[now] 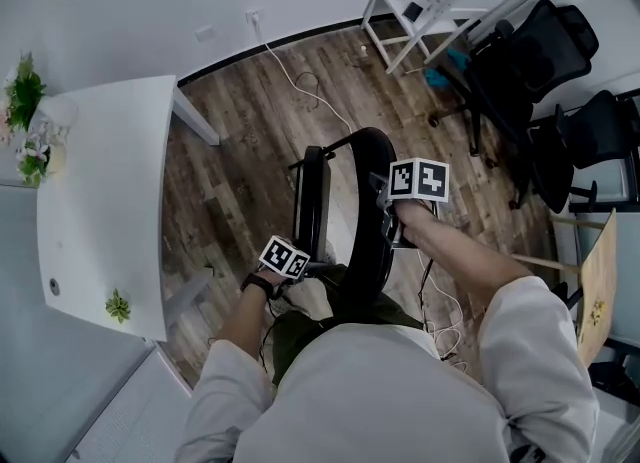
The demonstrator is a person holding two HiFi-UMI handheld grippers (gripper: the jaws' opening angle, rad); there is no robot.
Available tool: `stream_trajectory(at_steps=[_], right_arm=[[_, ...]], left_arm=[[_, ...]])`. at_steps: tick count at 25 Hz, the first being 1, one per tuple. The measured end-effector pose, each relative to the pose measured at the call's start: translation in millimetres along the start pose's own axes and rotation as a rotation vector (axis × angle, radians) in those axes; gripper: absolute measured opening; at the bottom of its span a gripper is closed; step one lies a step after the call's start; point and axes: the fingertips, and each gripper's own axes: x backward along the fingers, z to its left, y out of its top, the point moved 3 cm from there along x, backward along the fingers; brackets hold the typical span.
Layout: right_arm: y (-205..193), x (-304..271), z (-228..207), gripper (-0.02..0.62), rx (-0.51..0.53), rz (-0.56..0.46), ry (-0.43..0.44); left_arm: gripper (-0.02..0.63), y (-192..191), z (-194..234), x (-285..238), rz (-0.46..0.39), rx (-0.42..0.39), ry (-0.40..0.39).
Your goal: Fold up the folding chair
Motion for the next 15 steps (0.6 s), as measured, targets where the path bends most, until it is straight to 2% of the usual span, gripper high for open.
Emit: stream_trajectory(at_steps=[4,8,12,15], right_arm=[[0.8,2.8,3.8,0.093,0.002,0.004,-0.015],[0.3,4.7,1.4,0.093,0.006,0.004,-0.028],[0.2,4.6,-1.6,0.092,0.005,0.005,-0.032],[1.1,6.0,-1.5,0.095,-0.002,0.004,-0.031]], left_arm=[[0.449,4.7,-21.6,-15.5,0.108,-0.160,-0.061],[0.449,2.5,-28.9,-23.5,0.230,-0.314,-0.076],[0.449,0.7,-30.6,-29.5,0.329,-0.427,-0.092],[0.449,3.6,-38.1,-36.4,0.374,-0.483,-0.110]])
